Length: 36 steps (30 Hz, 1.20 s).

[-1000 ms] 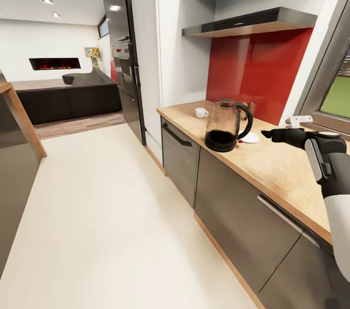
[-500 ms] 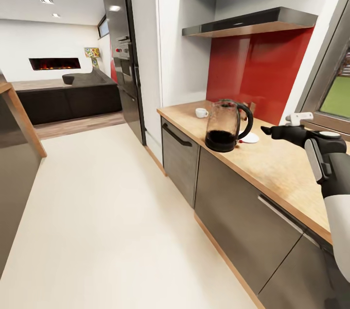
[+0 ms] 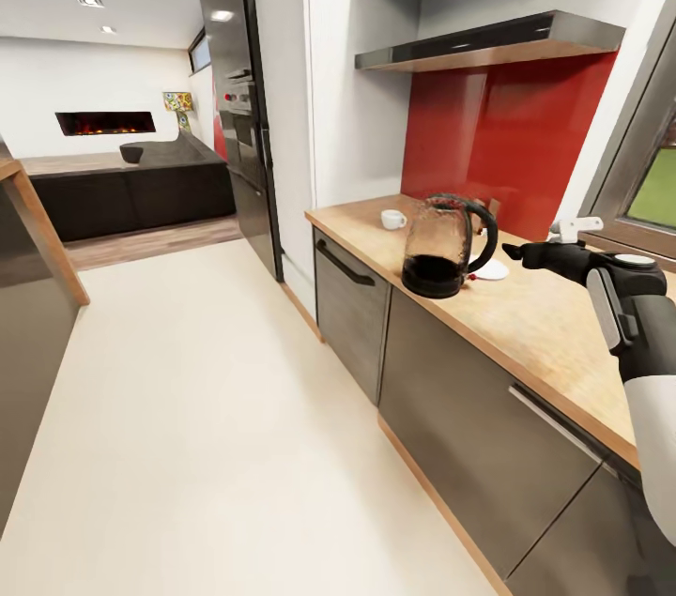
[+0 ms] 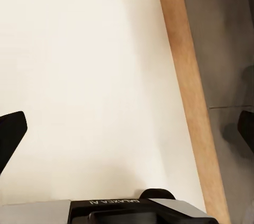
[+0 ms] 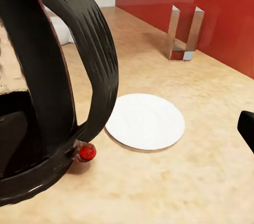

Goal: Set up a coffee station on the kitchen countertop: keep the coffee maker on the countertop, move the bottle of coffee from the kitchen shelf to the counter next to the coffee maker, place a paper coffee filter on top of the coffee maker, put the saucer next to the coffee maker with the coffee cup on the saucer, and place the electric kettle next to the coffee maker.

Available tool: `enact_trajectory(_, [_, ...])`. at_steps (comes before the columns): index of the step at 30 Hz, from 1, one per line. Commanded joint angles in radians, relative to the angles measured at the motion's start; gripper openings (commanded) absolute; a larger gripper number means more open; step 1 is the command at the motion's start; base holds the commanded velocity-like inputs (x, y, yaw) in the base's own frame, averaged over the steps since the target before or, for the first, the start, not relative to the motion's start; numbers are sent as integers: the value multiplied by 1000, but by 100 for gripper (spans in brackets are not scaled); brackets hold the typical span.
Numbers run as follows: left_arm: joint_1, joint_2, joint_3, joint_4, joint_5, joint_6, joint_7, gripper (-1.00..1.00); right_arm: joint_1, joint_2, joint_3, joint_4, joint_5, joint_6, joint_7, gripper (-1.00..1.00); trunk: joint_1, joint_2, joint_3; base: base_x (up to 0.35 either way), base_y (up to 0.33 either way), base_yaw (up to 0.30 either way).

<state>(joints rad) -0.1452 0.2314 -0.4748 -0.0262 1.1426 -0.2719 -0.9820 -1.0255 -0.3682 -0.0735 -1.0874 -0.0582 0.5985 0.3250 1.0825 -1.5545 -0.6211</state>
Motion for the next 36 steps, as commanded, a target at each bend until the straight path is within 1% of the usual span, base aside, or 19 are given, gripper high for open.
enact_trajectory(1, [0,0,-8,0,6,-6,-1,100,-1,0,-1,-1,-6,6,2,100,0,0,-1,20,12,0])
enact_trajectory(10, [-1,0,-8,0,6,-6,-1,100,-1,0,-1,1,-6,6,2,100,0,0,-1,142,4,0])
enact_trajectory(36, [0,0,-8,0,6,-6,-1,100,-1,0,-2,2,-5,6,1,100,0,0,-1,60,0,0])
